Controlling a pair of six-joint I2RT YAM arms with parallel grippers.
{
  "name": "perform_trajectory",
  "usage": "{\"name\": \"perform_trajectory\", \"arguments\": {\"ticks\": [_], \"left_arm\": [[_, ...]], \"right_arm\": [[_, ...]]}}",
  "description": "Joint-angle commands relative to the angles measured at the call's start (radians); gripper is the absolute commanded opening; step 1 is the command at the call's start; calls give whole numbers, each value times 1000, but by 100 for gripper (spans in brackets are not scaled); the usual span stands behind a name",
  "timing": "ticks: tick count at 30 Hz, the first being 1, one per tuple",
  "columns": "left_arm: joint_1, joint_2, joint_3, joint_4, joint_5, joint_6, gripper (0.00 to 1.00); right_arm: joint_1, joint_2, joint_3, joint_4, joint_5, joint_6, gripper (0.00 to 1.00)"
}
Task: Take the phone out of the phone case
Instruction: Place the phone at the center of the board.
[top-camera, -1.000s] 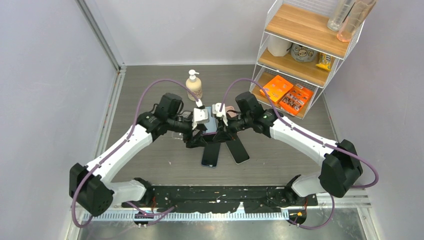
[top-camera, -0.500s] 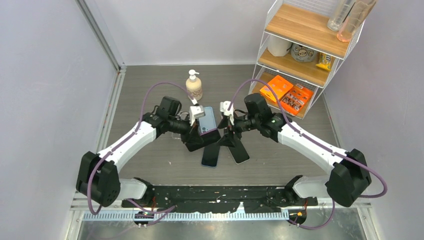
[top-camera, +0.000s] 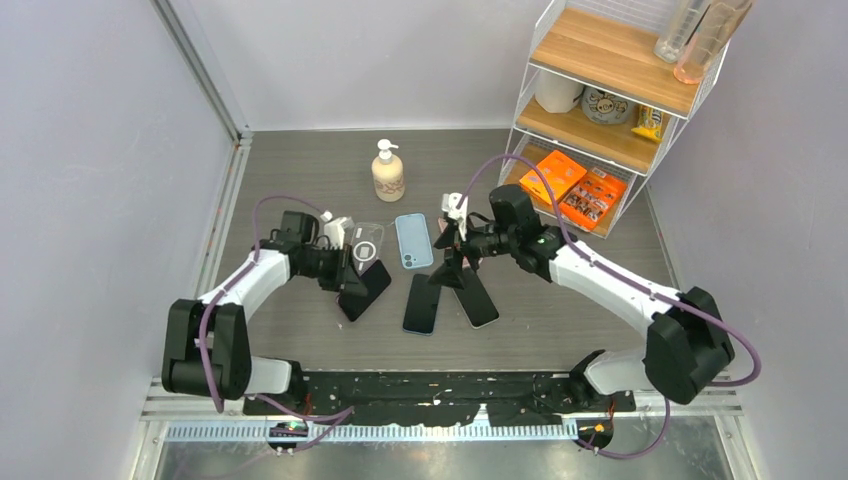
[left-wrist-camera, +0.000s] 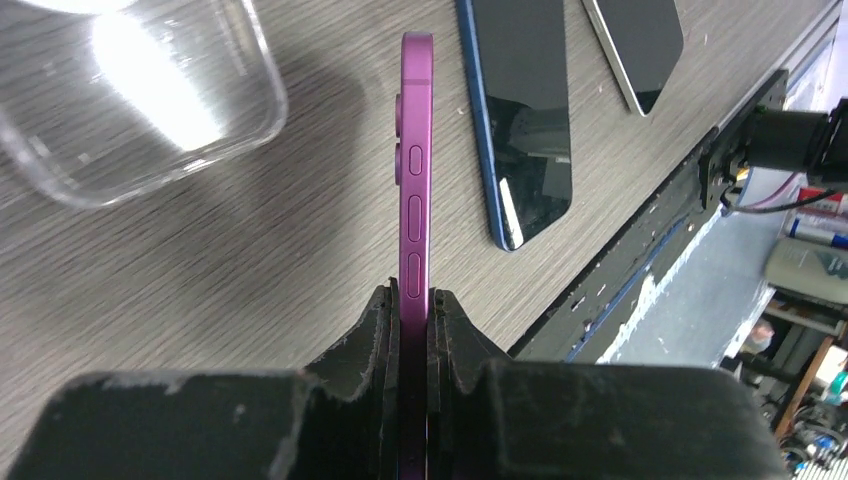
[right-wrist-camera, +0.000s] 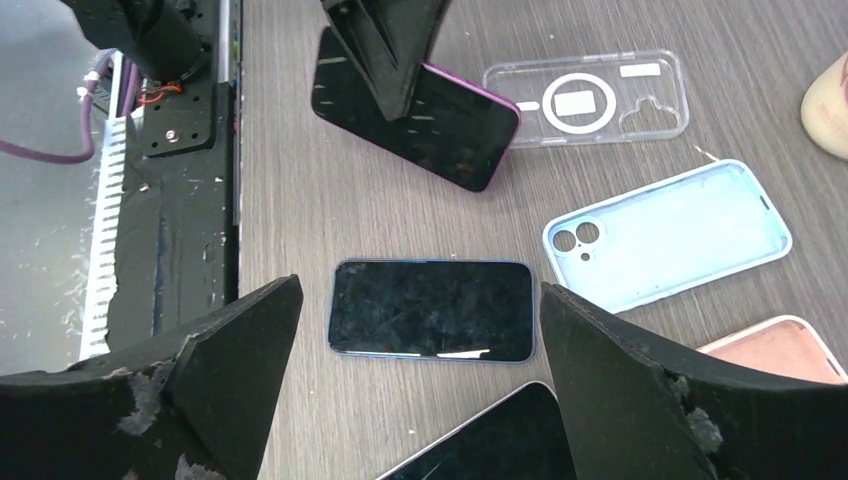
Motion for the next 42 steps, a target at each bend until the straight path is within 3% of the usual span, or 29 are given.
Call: {"name": "perform_trajectory", "arguments": {"ticks": [1,11,16,24,31,36,42], "left_arm": [[67,-37,15,-32,38,-13,0],[123,-32,-39,-11,26,-83,0],[125,-63,-102,69,36,-177,0],[123,27,-145,126,-6,-260,42],[123,108,-120,104,-2,-250,51],[123,63,-129,102,-18,-246,72],[121,16,-139,108,10,-232,83]], "right_arm": [[17,95,32,107,36,68,97],[53,337,299,110,235,129,99],[56,423,414,29,244,121,99],[66,508,501,-8,245,117,99],[70,549,536,-25,238,122,99],[70,557,541,-28,243,123,99],[77,549,533,-37,260,106,99]]}}
